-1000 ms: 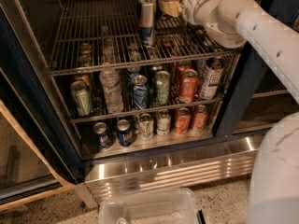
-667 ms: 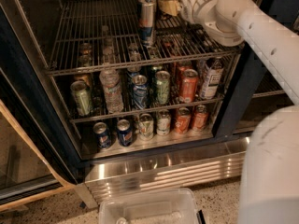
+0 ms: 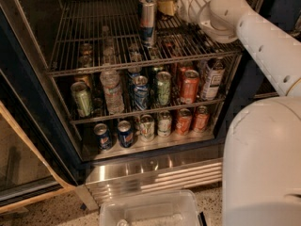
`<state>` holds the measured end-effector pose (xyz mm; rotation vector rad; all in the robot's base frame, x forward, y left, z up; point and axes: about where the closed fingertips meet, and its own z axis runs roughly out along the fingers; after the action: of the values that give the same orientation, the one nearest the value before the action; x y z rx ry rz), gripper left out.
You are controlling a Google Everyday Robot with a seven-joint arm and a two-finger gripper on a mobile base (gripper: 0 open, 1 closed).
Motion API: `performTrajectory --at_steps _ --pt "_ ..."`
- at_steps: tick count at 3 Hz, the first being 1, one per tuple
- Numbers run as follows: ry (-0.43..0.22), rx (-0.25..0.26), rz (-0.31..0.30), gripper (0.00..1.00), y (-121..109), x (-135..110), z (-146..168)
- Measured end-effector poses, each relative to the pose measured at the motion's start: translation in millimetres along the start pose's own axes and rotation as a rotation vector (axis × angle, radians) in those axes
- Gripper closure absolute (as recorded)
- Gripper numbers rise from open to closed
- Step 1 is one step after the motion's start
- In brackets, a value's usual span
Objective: Pick orange can from top shelf of fridge
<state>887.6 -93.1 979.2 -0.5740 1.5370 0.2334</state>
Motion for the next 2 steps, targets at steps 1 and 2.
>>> performTrajectory --at_steps 1,2 --pt "0.009 0.009 -0.009 0.36 -4.3 3.9 6.3" --pt "0.003 0.032 -0.017 0.36 -11.6 2.0 1.7"
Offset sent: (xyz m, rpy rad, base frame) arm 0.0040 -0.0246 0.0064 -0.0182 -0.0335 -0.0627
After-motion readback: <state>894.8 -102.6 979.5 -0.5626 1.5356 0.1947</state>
